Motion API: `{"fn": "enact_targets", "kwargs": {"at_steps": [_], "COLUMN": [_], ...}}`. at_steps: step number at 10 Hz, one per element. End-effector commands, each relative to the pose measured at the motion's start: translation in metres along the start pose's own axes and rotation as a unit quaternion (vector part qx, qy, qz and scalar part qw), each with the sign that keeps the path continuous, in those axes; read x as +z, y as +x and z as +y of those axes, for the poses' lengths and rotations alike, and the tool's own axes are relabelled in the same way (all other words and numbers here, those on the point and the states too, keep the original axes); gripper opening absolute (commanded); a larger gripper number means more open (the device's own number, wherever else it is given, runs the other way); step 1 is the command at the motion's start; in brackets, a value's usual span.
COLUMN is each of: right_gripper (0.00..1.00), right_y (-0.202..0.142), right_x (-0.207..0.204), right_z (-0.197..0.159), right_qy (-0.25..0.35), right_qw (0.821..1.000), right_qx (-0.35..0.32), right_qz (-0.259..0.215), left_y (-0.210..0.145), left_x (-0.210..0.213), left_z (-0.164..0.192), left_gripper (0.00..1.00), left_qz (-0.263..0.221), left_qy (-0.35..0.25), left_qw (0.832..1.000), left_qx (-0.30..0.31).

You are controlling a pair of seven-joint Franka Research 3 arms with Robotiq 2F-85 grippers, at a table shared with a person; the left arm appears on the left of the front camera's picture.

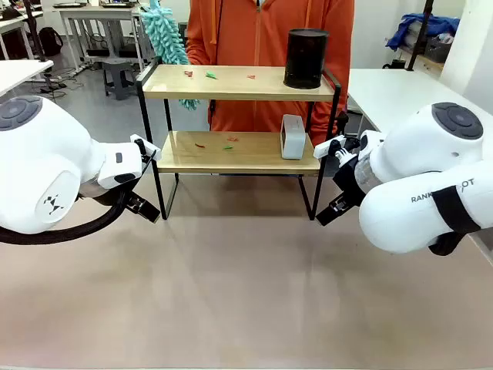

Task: Clean the shelf.
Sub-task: Pick up the Duster from the human.

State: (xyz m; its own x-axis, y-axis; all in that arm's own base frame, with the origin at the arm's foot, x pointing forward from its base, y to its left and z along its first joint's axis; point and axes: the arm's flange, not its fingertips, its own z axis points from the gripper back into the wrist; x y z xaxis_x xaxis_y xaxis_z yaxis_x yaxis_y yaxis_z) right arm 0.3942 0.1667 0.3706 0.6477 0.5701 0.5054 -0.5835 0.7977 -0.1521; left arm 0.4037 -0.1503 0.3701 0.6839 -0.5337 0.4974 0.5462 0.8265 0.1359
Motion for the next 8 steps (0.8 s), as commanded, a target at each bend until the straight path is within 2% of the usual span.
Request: {"fn": "enact_targets", "kwargs": {"at_steps": [1,8], "right_gripper": [1.00,1.00], "right_y": [0.0000,0.0000], "right_x": [0.0000,0.0000], "right_z": [0.0000,0.0000], "right_qy": [0.000,0.000], "right_qw": [1.000,1.000], "right_qx": [0.000,0.000], "right_qz": [0.000,0.000], "left_y": [0.0000,0.0000], "left_x": [0.0001,0.0001], "left_z": [-0.0001,-0.0001], "left_gripper": [1.00,1.00], "left_qz": [0.000,0.000], "left_qy": [0.000,0.000], "left_qw": [1.000,1.000], "left_qx": [0.000,0.000]}}
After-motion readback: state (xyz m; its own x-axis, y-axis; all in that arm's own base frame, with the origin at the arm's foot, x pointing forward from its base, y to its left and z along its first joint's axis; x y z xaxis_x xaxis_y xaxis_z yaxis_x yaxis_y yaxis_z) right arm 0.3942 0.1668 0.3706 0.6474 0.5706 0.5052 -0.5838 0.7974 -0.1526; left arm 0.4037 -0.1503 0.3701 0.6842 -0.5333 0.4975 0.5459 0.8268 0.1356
